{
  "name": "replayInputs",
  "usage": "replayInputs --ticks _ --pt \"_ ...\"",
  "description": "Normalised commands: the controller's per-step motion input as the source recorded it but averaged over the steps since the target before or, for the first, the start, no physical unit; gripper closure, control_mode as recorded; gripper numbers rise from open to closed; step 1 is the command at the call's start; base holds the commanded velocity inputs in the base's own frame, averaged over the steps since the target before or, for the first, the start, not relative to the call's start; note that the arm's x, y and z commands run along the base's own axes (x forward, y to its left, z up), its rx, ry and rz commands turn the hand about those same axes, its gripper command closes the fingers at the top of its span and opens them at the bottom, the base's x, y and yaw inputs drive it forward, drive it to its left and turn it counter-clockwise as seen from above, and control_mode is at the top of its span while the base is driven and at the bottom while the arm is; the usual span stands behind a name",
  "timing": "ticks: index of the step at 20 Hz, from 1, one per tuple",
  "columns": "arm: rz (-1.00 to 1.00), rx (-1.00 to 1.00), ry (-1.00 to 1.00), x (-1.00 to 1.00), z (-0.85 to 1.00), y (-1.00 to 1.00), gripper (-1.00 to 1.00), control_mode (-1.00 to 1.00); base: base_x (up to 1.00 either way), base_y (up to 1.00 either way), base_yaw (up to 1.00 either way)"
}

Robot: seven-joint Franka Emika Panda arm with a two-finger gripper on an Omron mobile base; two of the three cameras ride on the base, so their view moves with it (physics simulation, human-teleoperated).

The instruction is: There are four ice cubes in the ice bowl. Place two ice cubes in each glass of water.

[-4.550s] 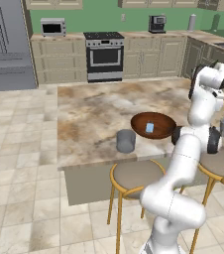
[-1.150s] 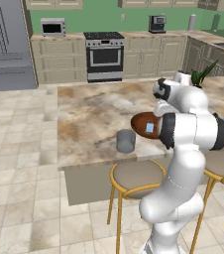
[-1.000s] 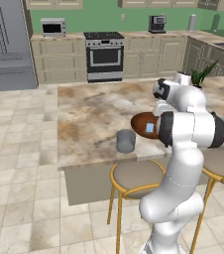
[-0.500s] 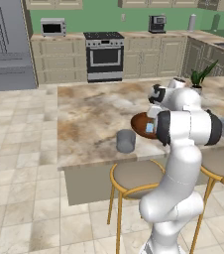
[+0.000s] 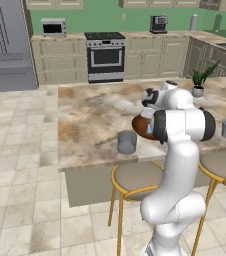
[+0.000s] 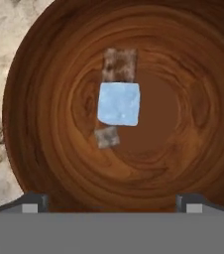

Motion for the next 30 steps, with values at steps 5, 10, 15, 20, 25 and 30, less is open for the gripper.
replayInputs --ticks 5,10,15,20,25,30 --pt "-0.09 0.0 0.06 0.4 -0.21 -0.07 -1.0 -1.0 0.0 0.0 0.0" --pt "-0.07 0.0 0.0 0.02 -0.27 -0.09 -1.0 -1.0 0.0 0.0 0.0" --pt "-0.06 0.0 0.0 0.06 -0.31 -0.05 -1.0 -1.0 0.0 0.0 0.0" --pt "0.0 0.0 0.0 0.33 -0.32 0.02 -1.0 -1.0 0.0 0.0 0.0" --pt "0.0 0.0 0.0 0.41 -0.17 0.0 -1.0 -1.0 0.0 0.0 0.0" --pt "0.0 0.0 0.0 0.38 -0.06 0.0 -1.0 -1.0 0.0 0.0 0.0"
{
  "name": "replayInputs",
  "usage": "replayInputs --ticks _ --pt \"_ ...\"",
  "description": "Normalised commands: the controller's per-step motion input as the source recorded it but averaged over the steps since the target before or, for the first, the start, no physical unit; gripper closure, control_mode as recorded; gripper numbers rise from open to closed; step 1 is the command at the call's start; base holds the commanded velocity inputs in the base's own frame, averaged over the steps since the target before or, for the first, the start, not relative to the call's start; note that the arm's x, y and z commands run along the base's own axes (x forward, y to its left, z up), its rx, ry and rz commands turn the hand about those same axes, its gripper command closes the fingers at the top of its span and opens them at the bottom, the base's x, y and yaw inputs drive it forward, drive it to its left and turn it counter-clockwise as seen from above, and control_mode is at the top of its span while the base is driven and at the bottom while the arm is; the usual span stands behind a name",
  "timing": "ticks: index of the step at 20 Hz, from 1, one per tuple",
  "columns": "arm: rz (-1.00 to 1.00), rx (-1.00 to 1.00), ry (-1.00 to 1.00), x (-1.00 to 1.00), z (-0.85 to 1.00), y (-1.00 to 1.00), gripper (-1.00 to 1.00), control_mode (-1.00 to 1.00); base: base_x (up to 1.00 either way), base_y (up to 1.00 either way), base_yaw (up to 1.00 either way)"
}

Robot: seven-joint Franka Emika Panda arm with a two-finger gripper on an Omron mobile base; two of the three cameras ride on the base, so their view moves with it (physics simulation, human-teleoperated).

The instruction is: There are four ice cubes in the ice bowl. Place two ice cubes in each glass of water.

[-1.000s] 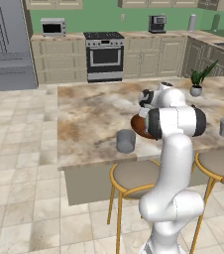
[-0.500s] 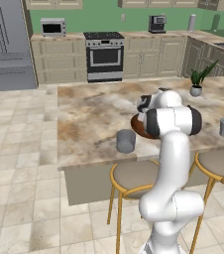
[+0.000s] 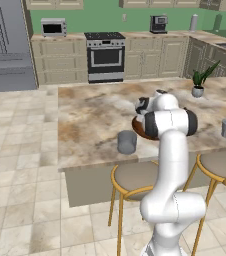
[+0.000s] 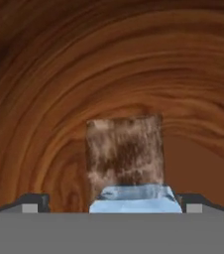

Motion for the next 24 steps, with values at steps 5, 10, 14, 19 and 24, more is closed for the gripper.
replayInputs --ticks 5,10,14,19,24 --pt "0.0 0.0 0.0 -0.16 -0.18 0.0 -1.0 -1.0 0.0 0.0 0.0" --pt "-0.02 0.0 0.0 -0.58 -0.3 0.0 -1.0 -1.0 0.0 0.0 0.0" --pt "-0.03 0.0 -0.01 -0.07 -0.45 0.0 -1.0 -1.0 0.0 0.0 0.0" --pt "0.0 0.0 -0.07 0.0 -0.51 0.0 -1.0 -1.0 0.0 0.0 0.0" --pt "-0.03 0.0 -0.03 0.0 -0.47 0.0 1.0 -1.0 0.0 0.0 0.0"
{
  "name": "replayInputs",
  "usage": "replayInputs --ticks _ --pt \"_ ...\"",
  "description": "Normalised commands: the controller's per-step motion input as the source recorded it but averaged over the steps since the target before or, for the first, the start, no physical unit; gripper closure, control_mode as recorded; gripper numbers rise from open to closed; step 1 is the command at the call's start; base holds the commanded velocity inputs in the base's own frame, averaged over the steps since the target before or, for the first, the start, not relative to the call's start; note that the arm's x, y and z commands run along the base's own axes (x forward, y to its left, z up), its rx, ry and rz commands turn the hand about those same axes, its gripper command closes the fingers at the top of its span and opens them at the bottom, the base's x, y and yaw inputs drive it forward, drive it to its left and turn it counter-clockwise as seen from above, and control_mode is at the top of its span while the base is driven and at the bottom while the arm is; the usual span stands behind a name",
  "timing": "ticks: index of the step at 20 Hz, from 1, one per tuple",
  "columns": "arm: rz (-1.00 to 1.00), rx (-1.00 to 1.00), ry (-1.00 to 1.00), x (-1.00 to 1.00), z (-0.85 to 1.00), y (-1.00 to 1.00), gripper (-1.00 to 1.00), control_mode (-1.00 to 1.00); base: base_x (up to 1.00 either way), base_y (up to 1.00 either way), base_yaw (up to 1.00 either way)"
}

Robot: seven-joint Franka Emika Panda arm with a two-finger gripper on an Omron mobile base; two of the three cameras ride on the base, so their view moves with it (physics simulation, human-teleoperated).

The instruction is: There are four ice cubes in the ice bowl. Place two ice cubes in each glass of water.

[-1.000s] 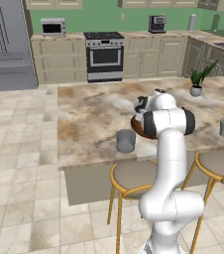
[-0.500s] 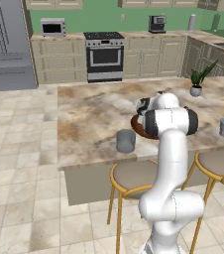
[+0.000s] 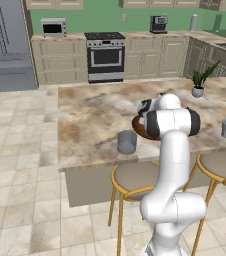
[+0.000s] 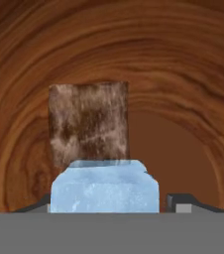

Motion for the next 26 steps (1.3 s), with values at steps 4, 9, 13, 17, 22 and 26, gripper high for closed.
replayInputs --ticks 4,9,13,17,22,26 --pt "-0.02 0.0 -0.03 0.0 -0.53 0.0 1.0 -1.0 0.0 0.0 0.0" --pt "-0.01 0.0 -0.02 0.0 -0.43 0.01 1.0 -1.0 0.0 0.0 0.0" --pt "0.0 0.0 -0.09 -0.04 0.11 0.0 1.0 -1.0 0.0 0.0 0.0" --pt "0.0 0.0 -0.18 -0.23 0.61 0.0 1.0 -1.0 0.0 0.0 0.0" --pt "-0.07 0.0 -0.08 -0.47 0.77 -0.03 1.0 -1.0 0.0 0.0 0.0" --pt "-0.3 0.0 0.0 -0.98 0.25 -0.42 1.0 -1.0 0.0 0.0 0.0"
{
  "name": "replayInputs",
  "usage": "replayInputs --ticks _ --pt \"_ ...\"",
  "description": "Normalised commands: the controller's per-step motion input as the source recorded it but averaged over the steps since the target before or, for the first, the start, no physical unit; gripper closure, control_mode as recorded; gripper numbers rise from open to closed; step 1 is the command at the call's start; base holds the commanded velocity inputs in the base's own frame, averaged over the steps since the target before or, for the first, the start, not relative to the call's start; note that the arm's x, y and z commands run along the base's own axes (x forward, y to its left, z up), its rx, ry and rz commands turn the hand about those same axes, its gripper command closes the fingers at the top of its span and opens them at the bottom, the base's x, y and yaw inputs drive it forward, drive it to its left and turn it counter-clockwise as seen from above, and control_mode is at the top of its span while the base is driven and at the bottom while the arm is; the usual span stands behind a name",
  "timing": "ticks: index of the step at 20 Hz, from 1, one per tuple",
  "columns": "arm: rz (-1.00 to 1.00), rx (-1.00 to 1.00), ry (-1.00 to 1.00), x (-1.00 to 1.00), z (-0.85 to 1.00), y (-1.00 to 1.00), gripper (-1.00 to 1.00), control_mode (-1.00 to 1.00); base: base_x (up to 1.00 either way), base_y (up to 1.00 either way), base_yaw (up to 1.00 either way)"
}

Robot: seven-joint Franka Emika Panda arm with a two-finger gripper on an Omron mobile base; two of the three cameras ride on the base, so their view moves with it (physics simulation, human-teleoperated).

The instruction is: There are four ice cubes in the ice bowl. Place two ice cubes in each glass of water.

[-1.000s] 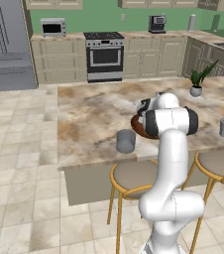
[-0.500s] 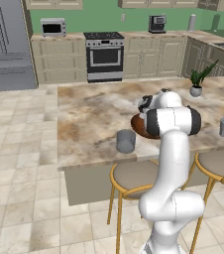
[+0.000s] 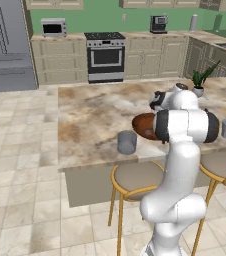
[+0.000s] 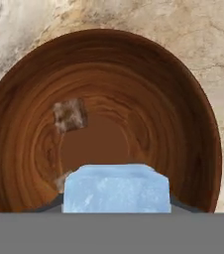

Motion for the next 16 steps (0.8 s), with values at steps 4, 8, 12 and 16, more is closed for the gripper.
replayInputs --ticks 4,8,12,16 --pt "-0.32 0.0 0.0 -0.99 0.22 -0.42 1.0 -1.0 0.0 0.0 0.0" --pt "-0.23 0.0 0.0 -0.67 0.82 -0.18 1.0 -1.0 0.0 0.0 0.0" --pt "-0.24 -0.01 0.15 -0.7 0.76 -0.46 1.0 -1.0 0.0 0.0 0.0" --pt "-0.23 -0.02 0.22 -0.59 0.2 -0.73 1.0 -1.0 0.0 0.0 0.0"
